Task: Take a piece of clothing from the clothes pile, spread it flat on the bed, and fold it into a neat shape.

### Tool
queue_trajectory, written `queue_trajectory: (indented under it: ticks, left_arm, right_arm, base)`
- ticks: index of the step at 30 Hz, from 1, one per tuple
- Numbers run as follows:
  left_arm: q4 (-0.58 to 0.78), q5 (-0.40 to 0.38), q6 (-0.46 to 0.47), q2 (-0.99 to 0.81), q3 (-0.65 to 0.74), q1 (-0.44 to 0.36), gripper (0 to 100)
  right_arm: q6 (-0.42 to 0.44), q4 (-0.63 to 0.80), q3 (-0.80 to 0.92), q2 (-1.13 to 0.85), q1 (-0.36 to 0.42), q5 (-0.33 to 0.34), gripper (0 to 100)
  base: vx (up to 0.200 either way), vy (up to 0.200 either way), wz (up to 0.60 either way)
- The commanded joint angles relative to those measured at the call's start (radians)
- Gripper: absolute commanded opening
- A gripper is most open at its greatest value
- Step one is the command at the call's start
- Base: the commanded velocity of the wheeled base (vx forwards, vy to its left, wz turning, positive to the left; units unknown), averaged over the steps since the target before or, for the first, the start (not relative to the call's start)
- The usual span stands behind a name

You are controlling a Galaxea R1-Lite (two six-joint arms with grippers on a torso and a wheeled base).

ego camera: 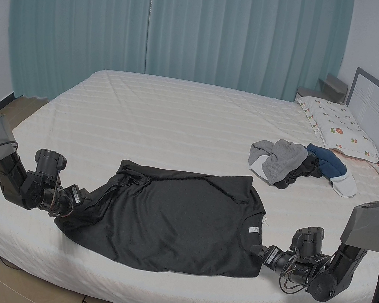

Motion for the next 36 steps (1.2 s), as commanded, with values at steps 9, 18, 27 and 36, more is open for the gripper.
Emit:
queue_trajectory:
  ticks: [9, 18, 27, 36]
  left_arm:
    - [-0.055, 0.07, 0.037, 0.078, 0.012, -0.013, 0]
    - [-0.057, 0.15, 0.068, 0.078, 0.029, -0.007, 0]
    - [-0.057, 0.182, 0.059, 0.038, 0.025, 0.036, 0]
    - [-0.042, 0.062, -0.01, 0.029, 0.016, 0.039, 0]
  right_arm:
    - [-0.005, 0.001, 0.002, 0.006, 0.007, -0.006, 100]
    - [-0.025, 0.001, 0.01, 0.004, 0.007, -0.009, 100]
    - [-0.026, -0.001, 0.001, 0.007, 0.0, -0.008, 100]
    - [-0.078, 0.002, -0.051, 0.06, 0.0, 0.002, 0]
  base:
    - [0.0, 0.0, 0.0]
    - [0.0, 0.0, 0.0]
    - [0.0, 0.0, 0.0]
    - [0.0, 0.0, 0.0]
